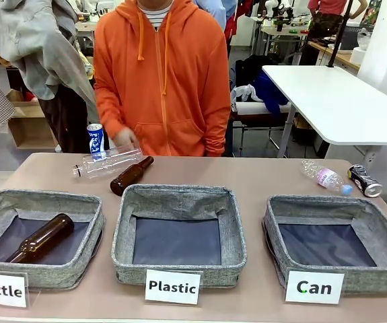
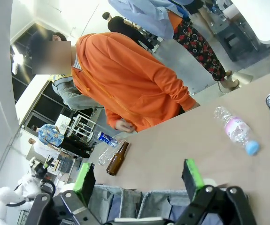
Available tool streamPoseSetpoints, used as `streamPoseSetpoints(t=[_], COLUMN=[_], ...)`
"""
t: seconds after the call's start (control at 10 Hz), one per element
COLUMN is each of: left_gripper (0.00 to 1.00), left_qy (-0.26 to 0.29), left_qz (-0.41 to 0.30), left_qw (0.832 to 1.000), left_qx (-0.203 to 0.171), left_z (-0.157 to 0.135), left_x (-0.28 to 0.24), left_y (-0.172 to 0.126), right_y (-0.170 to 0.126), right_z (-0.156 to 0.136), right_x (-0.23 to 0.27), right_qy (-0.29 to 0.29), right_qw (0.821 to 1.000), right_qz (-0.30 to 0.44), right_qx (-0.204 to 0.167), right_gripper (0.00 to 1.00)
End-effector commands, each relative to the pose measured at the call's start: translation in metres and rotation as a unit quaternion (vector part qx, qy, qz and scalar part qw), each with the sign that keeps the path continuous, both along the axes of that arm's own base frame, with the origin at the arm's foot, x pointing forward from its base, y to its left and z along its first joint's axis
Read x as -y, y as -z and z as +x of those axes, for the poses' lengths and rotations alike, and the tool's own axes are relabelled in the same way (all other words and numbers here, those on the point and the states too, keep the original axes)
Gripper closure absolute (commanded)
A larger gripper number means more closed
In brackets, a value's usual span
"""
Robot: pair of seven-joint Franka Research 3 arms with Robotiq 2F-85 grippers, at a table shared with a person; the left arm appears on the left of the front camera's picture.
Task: Sort the can waste into the basket.
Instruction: Pick up the can waste from the table and place it in the right Fabric basket.
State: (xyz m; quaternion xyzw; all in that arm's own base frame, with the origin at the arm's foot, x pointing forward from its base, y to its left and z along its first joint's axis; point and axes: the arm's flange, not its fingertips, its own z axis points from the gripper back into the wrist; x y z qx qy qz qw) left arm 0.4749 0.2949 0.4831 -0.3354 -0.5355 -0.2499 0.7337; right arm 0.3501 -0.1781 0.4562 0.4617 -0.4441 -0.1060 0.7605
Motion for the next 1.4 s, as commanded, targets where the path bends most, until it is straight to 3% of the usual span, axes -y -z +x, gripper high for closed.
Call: streamPoseSetpoints(t=[0.0, 0.1, 0.3, 0.4, 0.6, 0.7, 0.8, 1.0, 1.1, 1.2, 1.3], left_gripper=[0.0, 0.0, 0.0, 0.0, 0.0, 0.0, 0.0, 0.0, 0.0, 0.0, 0.0], left_qy=[0.037, 0.023, 0.052, 0.074, 0.148, 0.186, 0.189, 0.144, 0.092, 0.169, 0.169], left_qz=[0.094, 0.133, 0.173, 0.186, 0.253, 0.252, 0.261, 0.245, 0.203, 0.255, 0.255], left_qw=[0.994, 0.99, 0.984, 0.98, 0.955, 0.949, 0.946, 0.958, 0.968, 0.952, 0.952], left_qx=[-0.043, -0.035, 0.006, 0.007, 0.034, 0.034, 0.024, -0.043, -0.111, -0.009, -0.009], left_z=[0.047, 0.074, 0.121, 0.146, 0.173, 0.185, 0.199, 0.22, 0.222, 0.206, 0.206], left_x=[0.06, 0.086, 0.127, 0.145, 0.17, 0.179, 0.187, 0.196, 0.198, 0.196, 0.196], left_y=[-0.009, -0.008, 0.005, 0.022, 0.06, 0.074, 0.09, 0.104, 0.093, 0.114, 0.114], right_y=[-0.002, -0.002, -0.002, -0.002, -0.002, -0.002, -0.002, -0.002, -0.002, -0.002, -0.002], right_z=[0.0, 0.0, 0.0, 0.0, 0.0, 0.0, 0.0, 0.0, 0.0, 0.0, 0.0], right_x=[0.0, 0.0, 0.0, 0.0, 0.0, 0.0, 0.0, 0.0, 0.0, 0.0, 0.0], right_qy=[0.002, 0.002, 0.002, 0.002, 0.002, 0.002, 0.002, 0.002, 0.002, 0.002, 0.002], right_qw=[1.0, 1.0, 1.0, 1.0, 1.0, 1.0, 1.0, 1.0, 1.0, 1.0, 1.0], right_qz=[0.003, 0.003, 0.003, 0.003, 0.003, 0.003, 0.003, 0.003, 0.003, 0.003, 0.003], right_qx=[-0.008, -0.008, -0.008, -0.008, -0.008, -0.008, -0.008, -0.008, -0.008, -0.008, -0.008], right_gripper=[0.0, 0.0, 0.0, 0.0, 0.0, 0.0, 0.0, 0.0, 0.0, 0.0, 0.0])
